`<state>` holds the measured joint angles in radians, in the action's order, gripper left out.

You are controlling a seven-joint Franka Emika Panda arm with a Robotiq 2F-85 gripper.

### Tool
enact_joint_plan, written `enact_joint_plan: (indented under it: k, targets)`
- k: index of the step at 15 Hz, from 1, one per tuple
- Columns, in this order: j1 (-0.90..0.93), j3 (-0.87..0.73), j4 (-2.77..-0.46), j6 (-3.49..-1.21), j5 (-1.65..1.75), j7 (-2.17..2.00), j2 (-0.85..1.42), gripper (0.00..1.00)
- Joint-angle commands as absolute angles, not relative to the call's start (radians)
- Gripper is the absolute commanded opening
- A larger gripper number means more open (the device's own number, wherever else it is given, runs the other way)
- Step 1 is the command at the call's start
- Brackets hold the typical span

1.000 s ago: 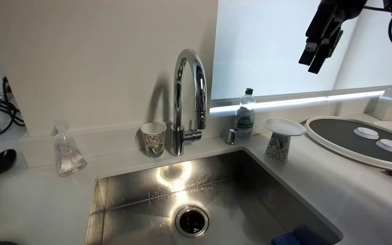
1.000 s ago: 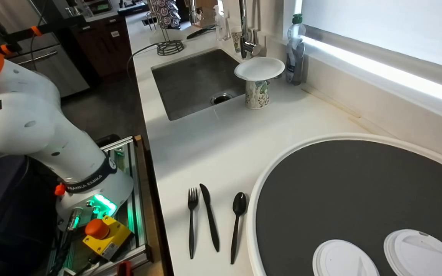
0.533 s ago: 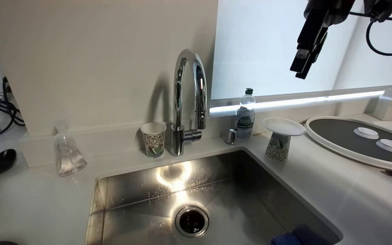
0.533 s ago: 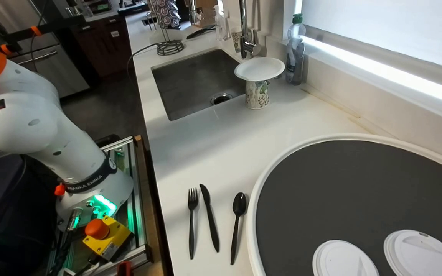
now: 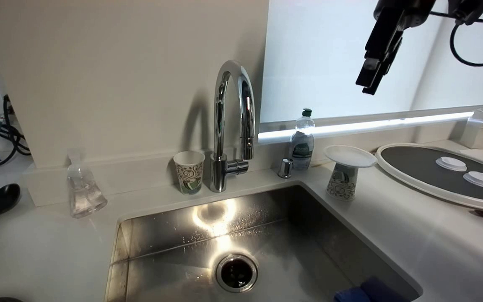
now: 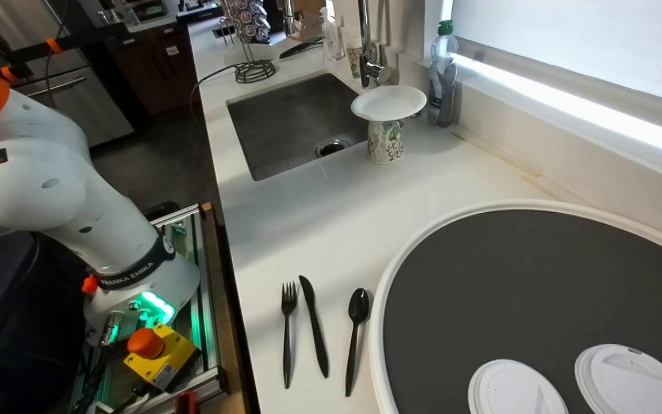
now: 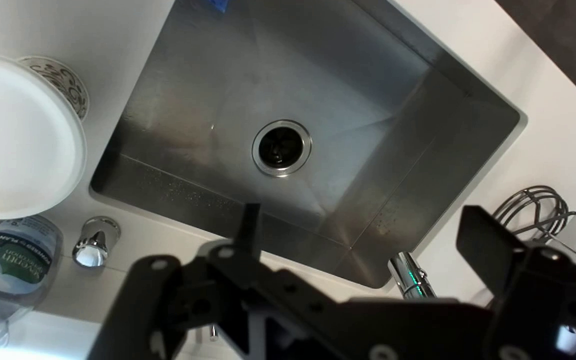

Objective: Move the tap to the left and put the cup on top of the other cup

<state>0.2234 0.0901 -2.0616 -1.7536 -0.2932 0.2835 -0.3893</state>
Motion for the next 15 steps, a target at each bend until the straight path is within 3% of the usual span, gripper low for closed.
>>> enact_joint_plan:
  k: [1, 7, 15]
  targets:
    - [0.230, 0.111, -2.029, -1.769, -0.287, 0.300, -0.393, 1.00]
    - [0.272, 0.171, -1.968, -1.794, -0.297, 0.302, -0.360, 1.00]
    - [0.311, 0.264, -1.993, -2.070, -0.222, 0.301, -0.293, 1.00]
